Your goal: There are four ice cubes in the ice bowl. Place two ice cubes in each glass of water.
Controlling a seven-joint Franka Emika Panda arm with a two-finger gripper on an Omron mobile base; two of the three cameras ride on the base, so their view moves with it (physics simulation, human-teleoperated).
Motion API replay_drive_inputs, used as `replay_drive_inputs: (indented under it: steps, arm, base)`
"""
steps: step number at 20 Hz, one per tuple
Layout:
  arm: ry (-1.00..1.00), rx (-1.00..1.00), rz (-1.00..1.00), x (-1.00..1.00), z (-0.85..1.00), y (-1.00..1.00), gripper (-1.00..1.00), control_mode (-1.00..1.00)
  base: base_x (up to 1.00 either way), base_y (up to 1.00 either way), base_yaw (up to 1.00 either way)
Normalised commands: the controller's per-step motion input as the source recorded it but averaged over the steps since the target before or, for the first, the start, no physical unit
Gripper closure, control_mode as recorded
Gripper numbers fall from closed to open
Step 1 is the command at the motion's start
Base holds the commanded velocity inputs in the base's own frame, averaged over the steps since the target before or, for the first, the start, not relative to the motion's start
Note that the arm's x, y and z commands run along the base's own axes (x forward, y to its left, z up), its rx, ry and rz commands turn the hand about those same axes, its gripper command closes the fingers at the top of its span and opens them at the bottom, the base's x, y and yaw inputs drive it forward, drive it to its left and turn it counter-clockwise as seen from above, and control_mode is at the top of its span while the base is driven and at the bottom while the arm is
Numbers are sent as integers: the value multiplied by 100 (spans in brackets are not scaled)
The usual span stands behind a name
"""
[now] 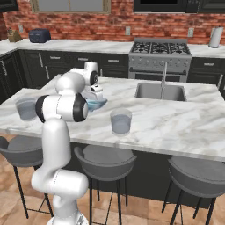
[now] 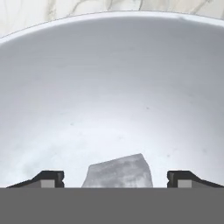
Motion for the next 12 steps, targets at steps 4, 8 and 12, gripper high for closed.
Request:
replay_drive_inputs:
  steps: [4,8,12]
  arm:
    - [1,1,0,-12,-8,3,-100,-100]
    - [0,0,0,-38,-1,0,-100,-100]
    - [0,0,0,-40,0,0,-100,-100]
  base:
    - [0,0,0]
    - [0,0,0]
    - [0,0,0]
